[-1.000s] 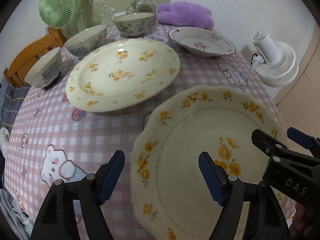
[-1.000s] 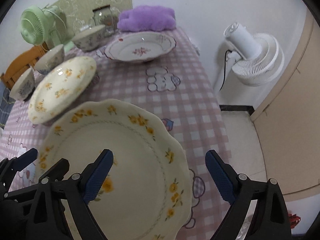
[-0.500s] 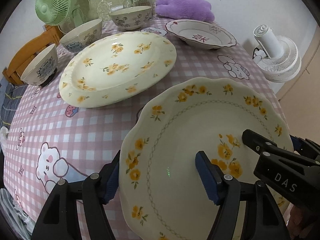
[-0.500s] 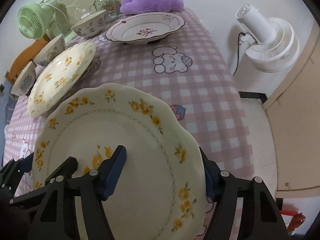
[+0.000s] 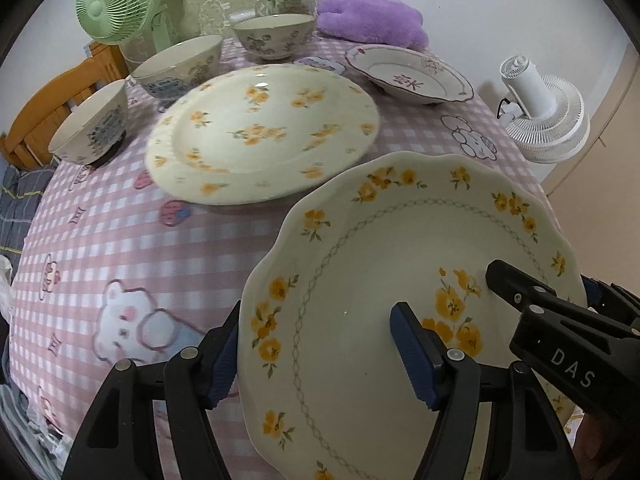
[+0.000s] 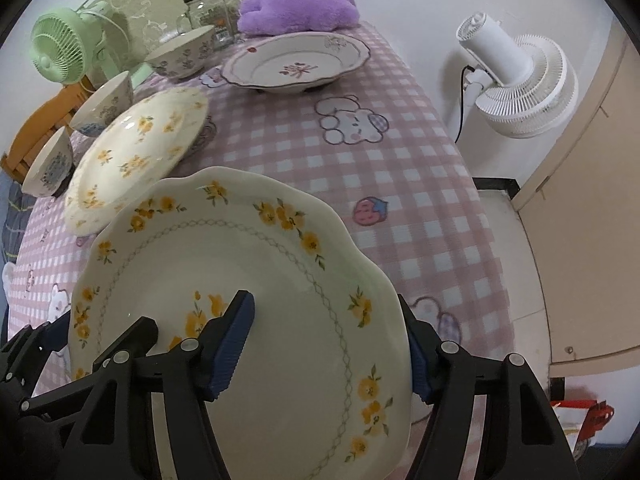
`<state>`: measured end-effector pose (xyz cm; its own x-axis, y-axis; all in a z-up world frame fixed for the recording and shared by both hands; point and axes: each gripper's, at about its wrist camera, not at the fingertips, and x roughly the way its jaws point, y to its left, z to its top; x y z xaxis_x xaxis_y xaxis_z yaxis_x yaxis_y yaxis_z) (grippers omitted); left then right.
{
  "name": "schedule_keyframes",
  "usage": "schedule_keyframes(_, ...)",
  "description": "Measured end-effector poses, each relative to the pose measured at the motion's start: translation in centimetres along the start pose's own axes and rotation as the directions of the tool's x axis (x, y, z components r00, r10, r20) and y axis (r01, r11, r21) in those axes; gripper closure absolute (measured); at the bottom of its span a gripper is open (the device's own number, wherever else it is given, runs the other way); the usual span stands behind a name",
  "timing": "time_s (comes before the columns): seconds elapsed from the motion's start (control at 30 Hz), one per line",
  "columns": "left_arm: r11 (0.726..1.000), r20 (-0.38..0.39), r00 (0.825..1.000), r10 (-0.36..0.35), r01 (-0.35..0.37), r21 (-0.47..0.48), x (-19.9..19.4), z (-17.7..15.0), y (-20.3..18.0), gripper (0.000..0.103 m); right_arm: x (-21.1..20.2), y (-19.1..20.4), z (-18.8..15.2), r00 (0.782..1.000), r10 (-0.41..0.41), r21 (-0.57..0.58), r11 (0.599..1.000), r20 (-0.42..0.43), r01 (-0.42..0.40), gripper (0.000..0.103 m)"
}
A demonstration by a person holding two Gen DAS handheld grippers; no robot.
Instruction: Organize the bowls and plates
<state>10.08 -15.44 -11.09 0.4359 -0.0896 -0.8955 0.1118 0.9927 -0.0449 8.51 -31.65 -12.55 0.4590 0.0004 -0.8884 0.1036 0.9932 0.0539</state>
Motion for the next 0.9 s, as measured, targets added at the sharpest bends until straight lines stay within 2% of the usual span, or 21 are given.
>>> schedule_keyframes(0.37,0.999,0.015,0.999,-0.042,0.042,0.001,-2.5,-0.3,8.5,0.033,-2.7,8.5,-0.4,0.999,-0.033,0.017,0.999,0.037,0.032,0.032)
schedule_keyframes(0.9,1.0,0.008,1.0,0.008,-0.008,-0.012,-2.6,-1.2,21.1,0.033,-0.5,21.7,-0.9,1.0,0.009,0.005,1.0,0.024,-0.009,0.032)
